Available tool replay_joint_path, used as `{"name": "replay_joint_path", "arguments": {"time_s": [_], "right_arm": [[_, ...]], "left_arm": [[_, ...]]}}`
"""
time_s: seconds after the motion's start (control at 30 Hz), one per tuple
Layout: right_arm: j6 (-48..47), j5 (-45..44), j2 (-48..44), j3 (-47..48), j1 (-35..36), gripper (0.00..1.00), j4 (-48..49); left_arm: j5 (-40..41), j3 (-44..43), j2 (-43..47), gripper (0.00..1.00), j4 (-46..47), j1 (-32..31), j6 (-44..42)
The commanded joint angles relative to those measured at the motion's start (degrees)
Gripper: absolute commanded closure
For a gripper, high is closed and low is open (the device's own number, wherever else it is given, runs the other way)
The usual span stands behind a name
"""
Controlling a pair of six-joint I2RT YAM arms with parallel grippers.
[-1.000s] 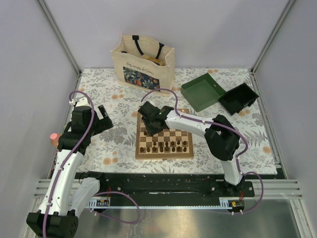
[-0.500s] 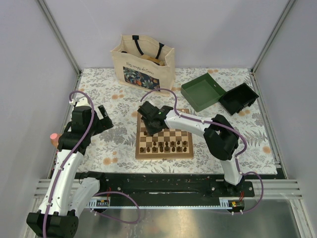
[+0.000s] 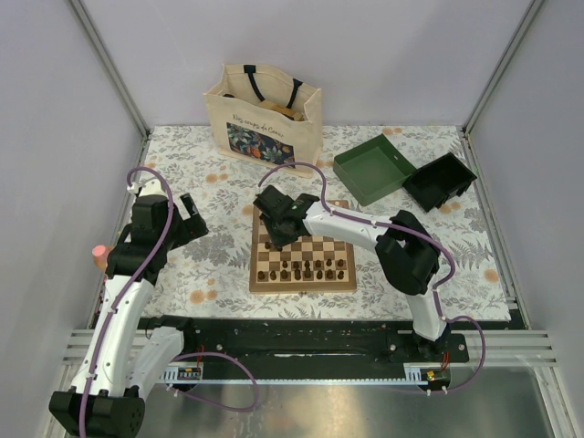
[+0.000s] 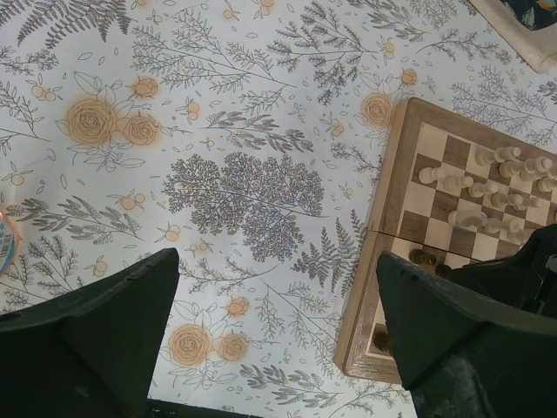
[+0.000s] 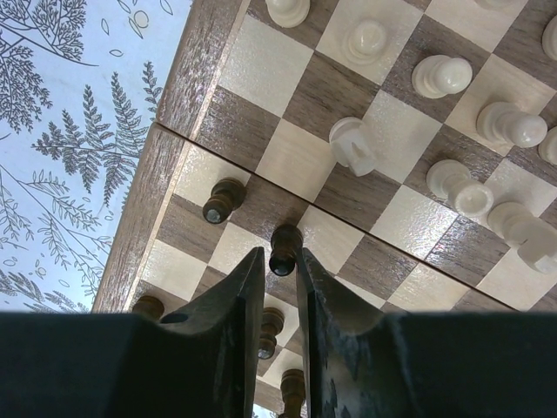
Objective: Set up the chess pieces on the board
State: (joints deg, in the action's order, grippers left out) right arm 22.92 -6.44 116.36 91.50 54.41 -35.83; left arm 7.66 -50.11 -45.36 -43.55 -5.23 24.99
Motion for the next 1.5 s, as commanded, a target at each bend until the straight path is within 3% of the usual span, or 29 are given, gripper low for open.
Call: {"name": "replay_joint_path", "arguments": {"time_s": [0.0,0.5,1.47], "right_arm": [[-0.7,0.4,0.8,1.9,-0.5,0.7,0.6],[-0.8,0.5,-0.9,1.2,-0.5,0.8,0.5],[2.0,3.6,-6.1,-4.8,3.8,0.8,2.2]], "left_arm": [[-0.9,0.2,0.5,0.01,2.5,0.4,-0.6],[-0.9,0.3,0.5,0.01,2.6,0.5,-0.6],[-1.1,0.2,0.5,0.01,2.7,0.7,-0.6]]}}
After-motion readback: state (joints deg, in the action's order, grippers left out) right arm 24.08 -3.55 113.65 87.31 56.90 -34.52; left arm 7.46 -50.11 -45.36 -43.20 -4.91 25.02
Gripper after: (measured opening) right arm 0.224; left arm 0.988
